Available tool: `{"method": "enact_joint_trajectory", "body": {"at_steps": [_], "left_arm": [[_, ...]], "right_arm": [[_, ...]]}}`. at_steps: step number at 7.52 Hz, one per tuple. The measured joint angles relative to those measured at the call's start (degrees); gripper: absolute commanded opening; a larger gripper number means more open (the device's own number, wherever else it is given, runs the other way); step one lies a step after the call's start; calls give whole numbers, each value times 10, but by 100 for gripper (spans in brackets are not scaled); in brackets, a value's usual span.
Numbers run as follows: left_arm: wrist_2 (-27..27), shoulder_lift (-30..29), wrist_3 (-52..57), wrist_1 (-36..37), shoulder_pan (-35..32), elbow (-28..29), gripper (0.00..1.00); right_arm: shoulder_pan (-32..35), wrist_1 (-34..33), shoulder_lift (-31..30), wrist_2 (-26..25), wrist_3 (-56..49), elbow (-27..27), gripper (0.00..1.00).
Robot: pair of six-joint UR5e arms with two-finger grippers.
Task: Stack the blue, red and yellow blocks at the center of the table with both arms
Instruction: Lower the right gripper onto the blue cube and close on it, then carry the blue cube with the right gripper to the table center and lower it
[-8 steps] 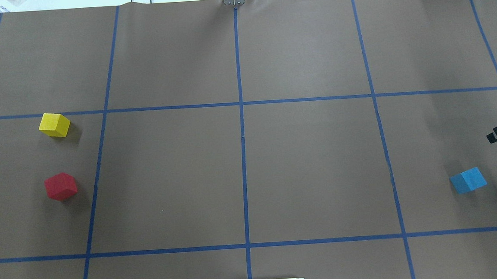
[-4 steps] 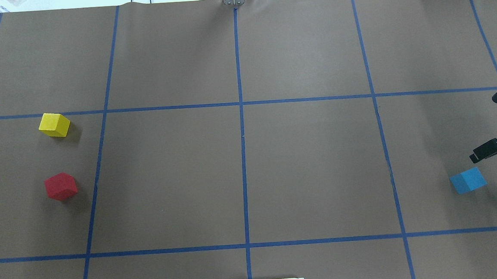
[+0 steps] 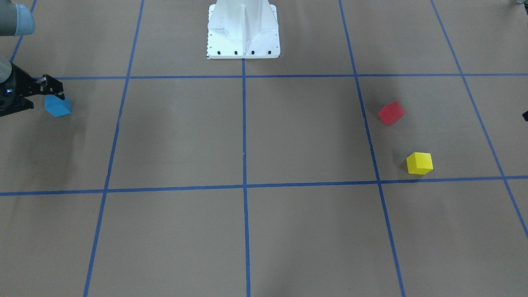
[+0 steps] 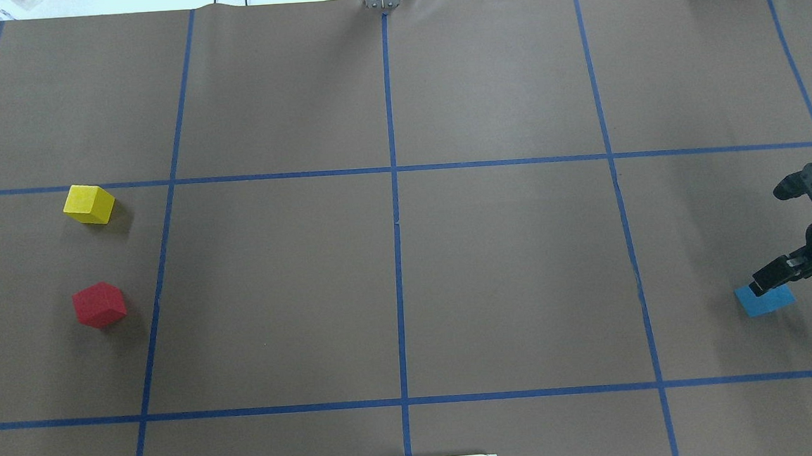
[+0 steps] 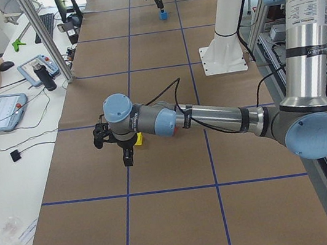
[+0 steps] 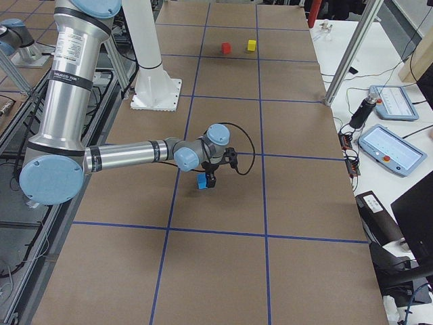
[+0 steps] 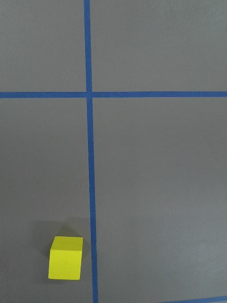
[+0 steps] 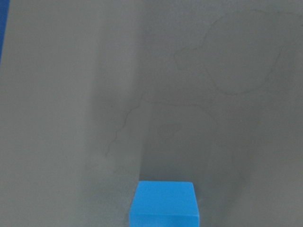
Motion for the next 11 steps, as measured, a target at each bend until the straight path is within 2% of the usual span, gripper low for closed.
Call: {"method": "enact_joint_trajectory", "body": {"at_steps": [3,4,5,6,7,9,11], "left_arm": [[0,0,3,0,0,0,100],[0,0,3,0,0,0,100],[0,0,3,0,0,0,100],[0,1,3,0,0,-1,100],[0,1,3,0,0,0,100],[0,1,3,0,0,0,100],[0,1,3,0,0,2,100]], "right_arm": [[-16,0,2,-3,2,-14,99],[-21,0,5,-5,2,-22,96],[-25,1,8,-7,1,-28,72],[-28,1,10,-9,1,-31,18],[-30,1,10,-11,1,-33,0],[-31,1,16,-16,1,-33,0],[-9,-23,33,4,1,-18,0]]}}
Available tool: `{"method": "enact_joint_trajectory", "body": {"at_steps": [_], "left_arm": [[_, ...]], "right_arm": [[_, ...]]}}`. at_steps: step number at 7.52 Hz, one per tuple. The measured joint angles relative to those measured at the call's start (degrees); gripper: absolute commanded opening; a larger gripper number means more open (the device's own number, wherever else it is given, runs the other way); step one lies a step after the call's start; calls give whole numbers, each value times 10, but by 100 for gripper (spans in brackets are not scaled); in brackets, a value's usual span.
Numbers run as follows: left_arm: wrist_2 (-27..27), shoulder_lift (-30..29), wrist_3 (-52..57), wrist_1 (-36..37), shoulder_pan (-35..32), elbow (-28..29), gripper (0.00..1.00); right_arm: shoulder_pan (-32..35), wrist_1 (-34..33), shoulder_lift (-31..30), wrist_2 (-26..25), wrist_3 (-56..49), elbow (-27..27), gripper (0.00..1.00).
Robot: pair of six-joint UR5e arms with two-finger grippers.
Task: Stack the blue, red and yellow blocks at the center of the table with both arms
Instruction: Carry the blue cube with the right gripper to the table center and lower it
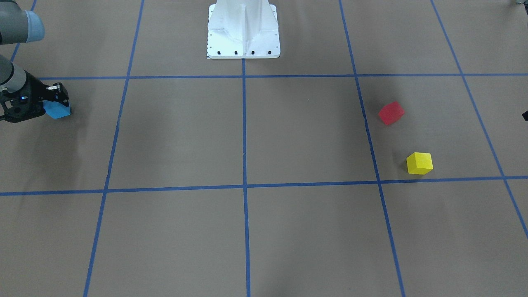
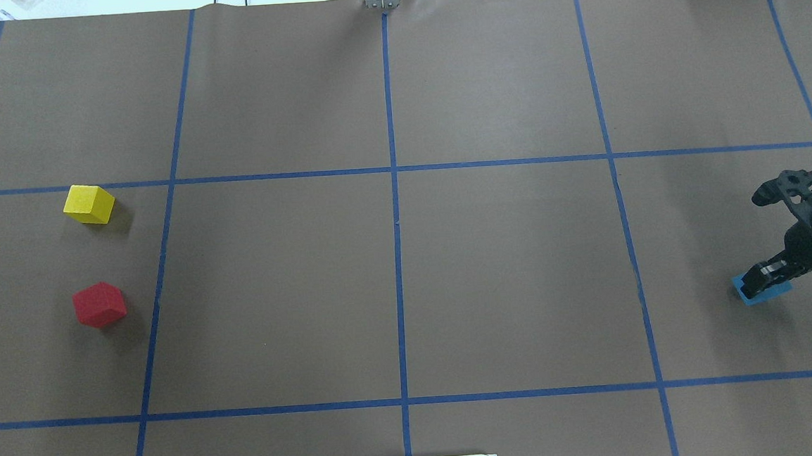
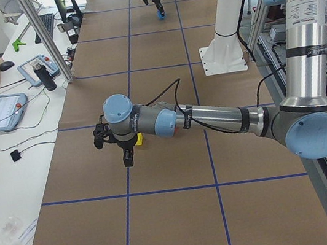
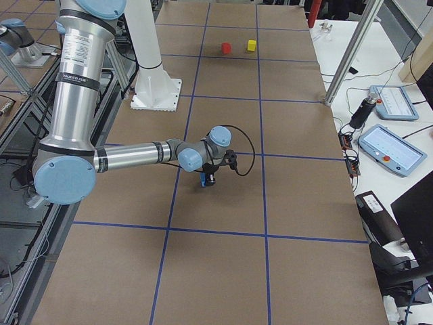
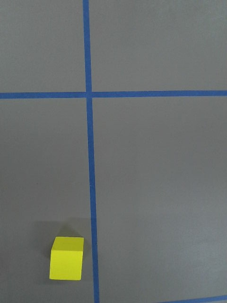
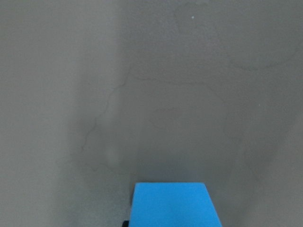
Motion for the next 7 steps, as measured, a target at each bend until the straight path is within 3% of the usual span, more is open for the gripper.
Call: {"method": "enact_joint_trajectory", "body": {"at_steps": [2,4,5,7], "left_arm": [[0,0,2,0,0,2,100],[1,-1,3,-10,1,4,100],[1,-1,3,-15,3,4,100],[3,-2,3,-19,9,7,100]], "right_arm": [[38,-115,93,30,-3,8,0],[52,-287,285,18,-20,-33,0],[51,-338,379,12,-24,-82,0],[29,-369,536,-4,-22,-222,0]]}}
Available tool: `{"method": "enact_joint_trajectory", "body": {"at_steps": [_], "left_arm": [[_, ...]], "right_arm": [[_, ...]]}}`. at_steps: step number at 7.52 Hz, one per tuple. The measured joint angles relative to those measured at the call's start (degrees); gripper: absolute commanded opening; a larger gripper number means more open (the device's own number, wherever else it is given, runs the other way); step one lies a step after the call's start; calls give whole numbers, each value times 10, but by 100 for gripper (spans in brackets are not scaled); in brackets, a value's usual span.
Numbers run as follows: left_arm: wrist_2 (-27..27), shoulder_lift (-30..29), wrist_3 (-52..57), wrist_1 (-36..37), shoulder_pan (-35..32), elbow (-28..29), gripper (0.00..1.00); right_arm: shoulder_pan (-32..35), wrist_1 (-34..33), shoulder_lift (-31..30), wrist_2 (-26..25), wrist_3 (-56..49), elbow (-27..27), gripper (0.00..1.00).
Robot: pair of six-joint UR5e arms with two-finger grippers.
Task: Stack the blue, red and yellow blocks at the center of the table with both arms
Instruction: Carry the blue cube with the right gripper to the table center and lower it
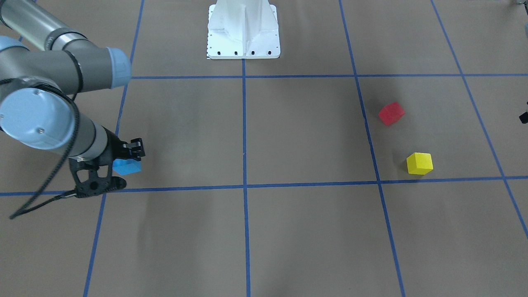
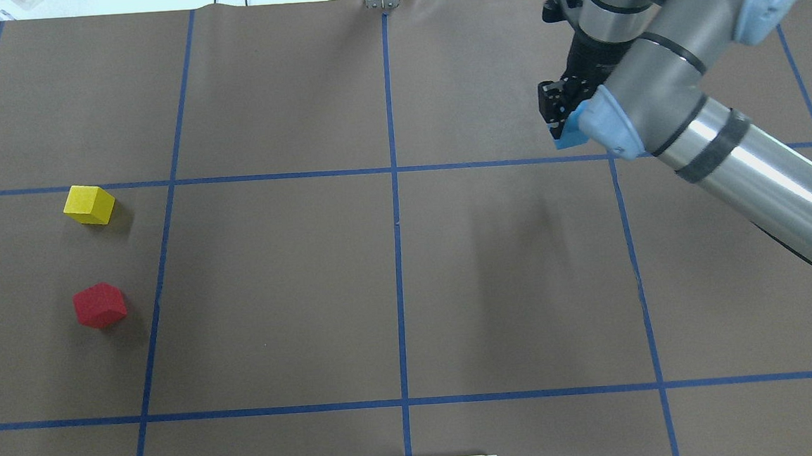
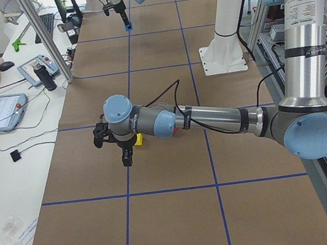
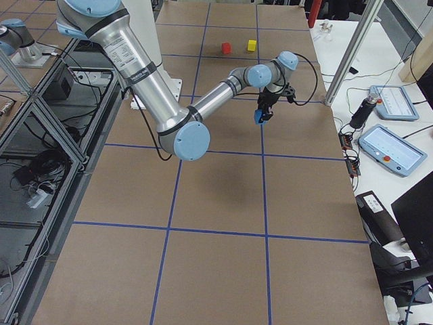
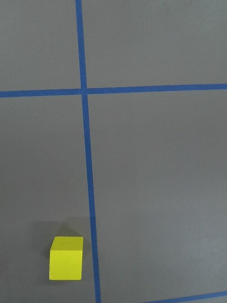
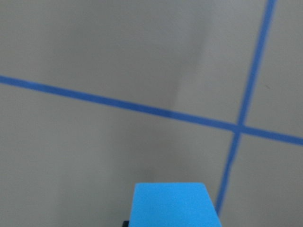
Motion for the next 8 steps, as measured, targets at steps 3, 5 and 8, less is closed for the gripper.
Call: {"method": "enact_joint_trajectory", "body": {"at_steps": [3,5,8], "left_arm": [[0,-5,0,0,5,10,100],[-1,-10,-1,1,6,12,100],[-2,-14,-4,2,6,13,100]], "right_arm": [[-71,46,146,-32,91,-163,0],[-111,126,171,-40,175,-218,0],[-138,174,181,-45,227,-250,0]]}}
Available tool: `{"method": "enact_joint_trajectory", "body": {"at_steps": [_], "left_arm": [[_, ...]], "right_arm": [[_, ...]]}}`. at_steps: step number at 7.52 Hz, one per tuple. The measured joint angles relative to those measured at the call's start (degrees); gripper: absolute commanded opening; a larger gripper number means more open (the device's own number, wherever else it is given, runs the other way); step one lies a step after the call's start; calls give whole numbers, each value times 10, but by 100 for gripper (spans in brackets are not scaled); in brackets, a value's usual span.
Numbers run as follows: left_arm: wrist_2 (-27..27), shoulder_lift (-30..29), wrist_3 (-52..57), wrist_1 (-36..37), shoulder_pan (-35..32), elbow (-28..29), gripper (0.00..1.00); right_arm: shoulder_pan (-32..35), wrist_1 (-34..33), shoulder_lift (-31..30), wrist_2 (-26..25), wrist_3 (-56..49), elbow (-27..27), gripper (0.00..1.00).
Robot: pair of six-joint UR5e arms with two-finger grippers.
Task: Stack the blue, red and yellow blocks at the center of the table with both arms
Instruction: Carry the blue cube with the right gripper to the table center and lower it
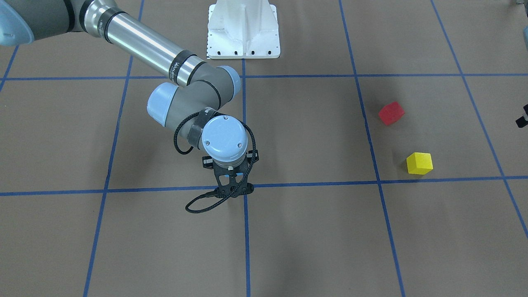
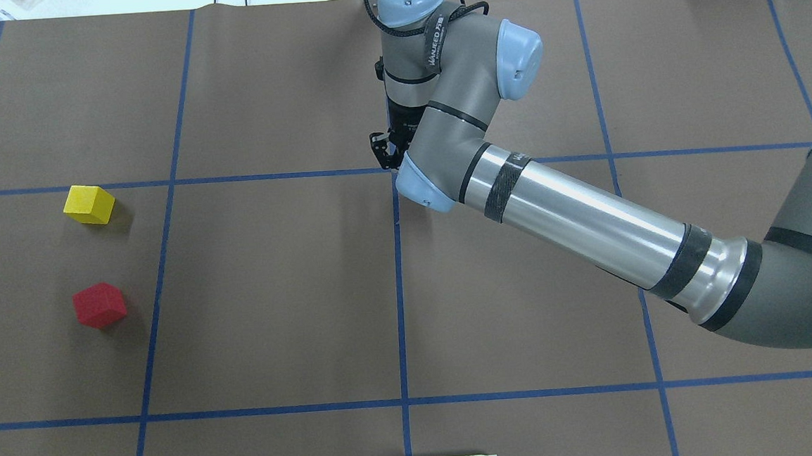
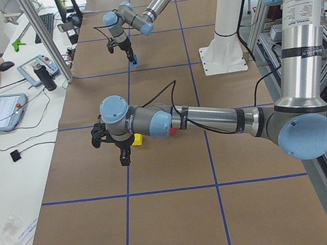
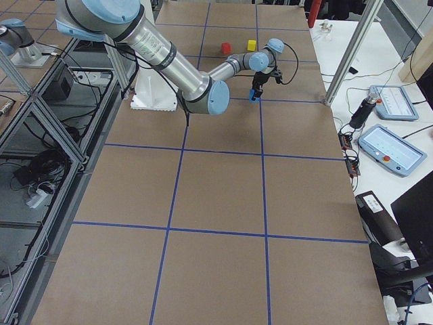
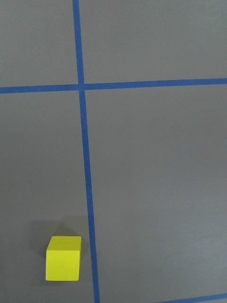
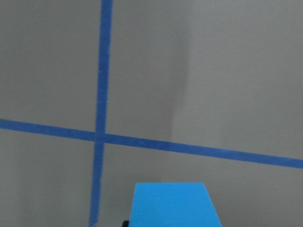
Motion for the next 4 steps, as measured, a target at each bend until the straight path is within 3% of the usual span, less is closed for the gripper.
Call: {"method": "enact_joint_trajectory", "body": {"at_steps": [3,4], "left_arm": [[1,-2,1,0,0,1,100],[1,-2,1,0,0,1,100]], "right_arm": [[-11,20,4,-2,28,-6,0],[-14,23,5,-2,32,-9,32]]}}
